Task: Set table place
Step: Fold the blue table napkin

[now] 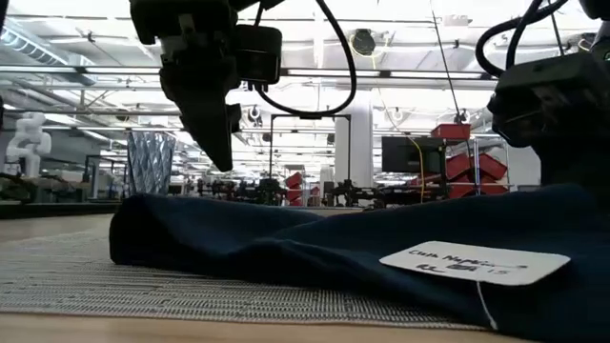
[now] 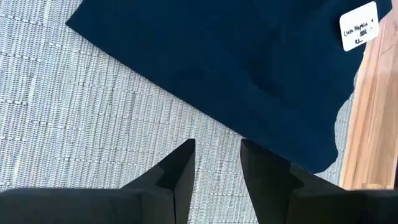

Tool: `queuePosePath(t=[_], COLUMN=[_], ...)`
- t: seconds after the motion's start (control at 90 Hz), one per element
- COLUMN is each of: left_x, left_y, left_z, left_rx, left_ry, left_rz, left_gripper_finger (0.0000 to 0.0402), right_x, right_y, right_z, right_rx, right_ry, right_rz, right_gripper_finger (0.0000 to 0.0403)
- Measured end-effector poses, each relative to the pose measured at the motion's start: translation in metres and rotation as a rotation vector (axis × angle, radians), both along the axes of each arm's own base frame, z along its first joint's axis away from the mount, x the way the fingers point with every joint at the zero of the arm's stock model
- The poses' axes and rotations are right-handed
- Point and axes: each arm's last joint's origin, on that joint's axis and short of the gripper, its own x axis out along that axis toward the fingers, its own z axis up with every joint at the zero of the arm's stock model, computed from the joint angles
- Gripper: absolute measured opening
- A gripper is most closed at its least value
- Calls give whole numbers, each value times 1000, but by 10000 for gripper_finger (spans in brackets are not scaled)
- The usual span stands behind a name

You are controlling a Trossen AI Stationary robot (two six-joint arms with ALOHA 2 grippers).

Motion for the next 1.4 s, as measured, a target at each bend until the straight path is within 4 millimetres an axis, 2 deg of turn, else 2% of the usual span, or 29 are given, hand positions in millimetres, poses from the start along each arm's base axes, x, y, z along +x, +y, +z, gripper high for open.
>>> queuePosePath(t=[0.178,0.422,0.778,1.178,1.4], left_x=[0,0,0,0,0], left_y=[0,0,0,0,0], left_z=[0,0,0,0,0], left_rx=[-1,-2,-2,-2,-2], left_ry=[1,1,0,-2,-2], left_rz=[0,0,-1,-1,-1], left_gripper_finger=[113,113,113,113,113], right_x=[2,1,-17,-10,-8], right_y=[2,0,-16,-37,-38], right_z=[2,18,38,40,35], right_rx=[20,26,-20,-46,-24], right_ry=[-33,-109,-52,-16,30], right_rz=[5,7,-6,30,61], right_gripper_finger=[3,0,0,0,0])
